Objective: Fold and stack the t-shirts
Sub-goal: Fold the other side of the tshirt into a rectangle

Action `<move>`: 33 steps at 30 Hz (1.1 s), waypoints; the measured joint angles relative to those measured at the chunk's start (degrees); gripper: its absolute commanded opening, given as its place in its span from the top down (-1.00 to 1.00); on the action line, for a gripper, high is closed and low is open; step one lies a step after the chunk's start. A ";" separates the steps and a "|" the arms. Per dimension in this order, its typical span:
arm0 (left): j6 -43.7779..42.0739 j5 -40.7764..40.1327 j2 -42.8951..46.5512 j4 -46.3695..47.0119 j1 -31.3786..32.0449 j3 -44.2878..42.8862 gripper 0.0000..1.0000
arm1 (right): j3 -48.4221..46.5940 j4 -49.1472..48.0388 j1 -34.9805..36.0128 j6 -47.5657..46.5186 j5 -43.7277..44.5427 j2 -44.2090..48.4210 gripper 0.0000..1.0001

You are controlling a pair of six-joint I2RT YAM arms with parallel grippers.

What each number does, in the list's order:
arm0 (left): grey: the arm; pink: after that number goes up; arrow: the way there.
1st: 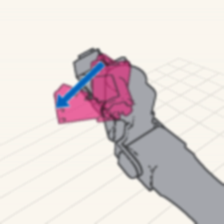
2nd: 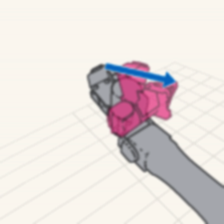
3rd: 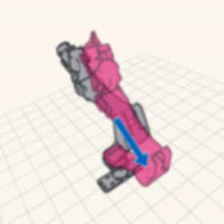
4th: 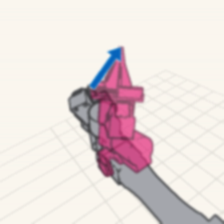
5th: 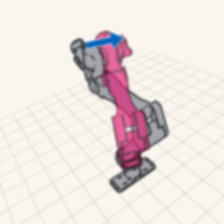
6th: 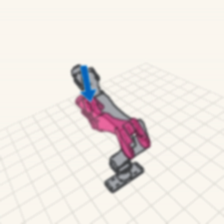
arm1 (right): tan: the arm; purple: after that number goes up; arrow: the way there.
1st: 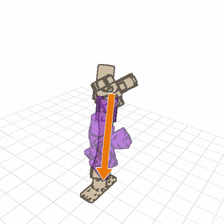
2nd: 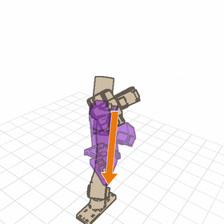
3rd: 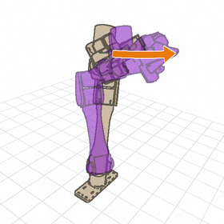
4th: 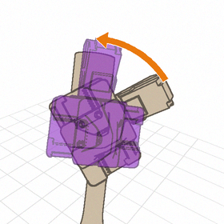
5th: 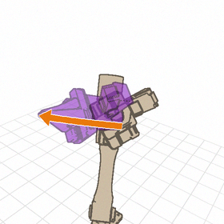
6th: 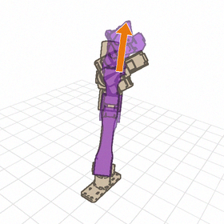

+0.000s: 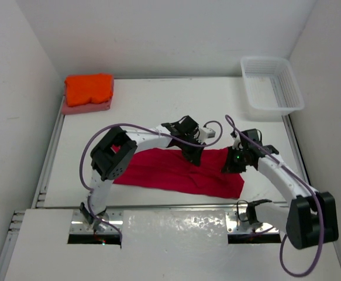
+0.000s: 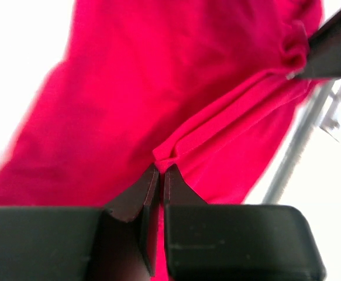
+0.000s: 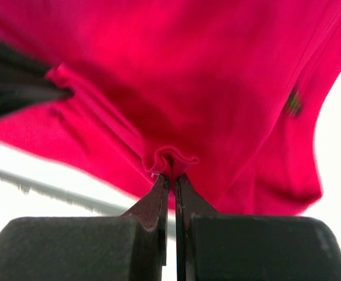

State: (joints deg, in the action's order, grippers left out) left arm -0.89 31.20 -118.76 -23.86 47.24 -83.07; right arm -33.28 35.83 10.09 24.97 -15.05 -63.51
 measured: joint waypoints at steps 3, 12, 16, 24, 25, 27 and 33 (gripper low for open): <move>1.64 -2.82 0.28 3.76 -0.72 1.55 1.00 | -0.48 -6.05 -1.99 0.07 1.46 -4.92 1.00; 4.39 -7.52 0.81 11.47 -0.79 3.41 1.00 | -0.46 -16.24 -4.13 0.00 4.72 -10.05 1.00; 4.90 -7.96 0.81 12.81 -0.79 4.50 1.00 | -0.50 -17.99 -4.20 -0.20 5.51 -12.57 0.79; 4.87 -11.91 0.81 10.43 -0.83 5.20 0.06 | -3.26 -17.14 -5.16 -2.10 10.97 -15.23 0.30; 4.63 -12.28 0.81 9.92 -0.85 5.20 0.04 | -4.31 -16.87 -5.33 -2.36 11.72 -15.41 0.29; 4.55 -12.09 0.92 9.42 -0.87 5.14 -0.23 | -6.29 -16.50 -5.64 -2.99 12.92 -15.58 0.29; 4.15 -11.52 1.73 5.77 -0.96 3.43 -0.62 | -8.00 -13.42 -5.95 -4.46 14.62 -12.11 0.21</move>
State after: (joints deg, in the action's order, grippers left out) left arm 3.27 19.68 -117.03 -18.09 46.28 -79.64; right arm -41.28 22.41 4.14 20.51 -0.43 -75.61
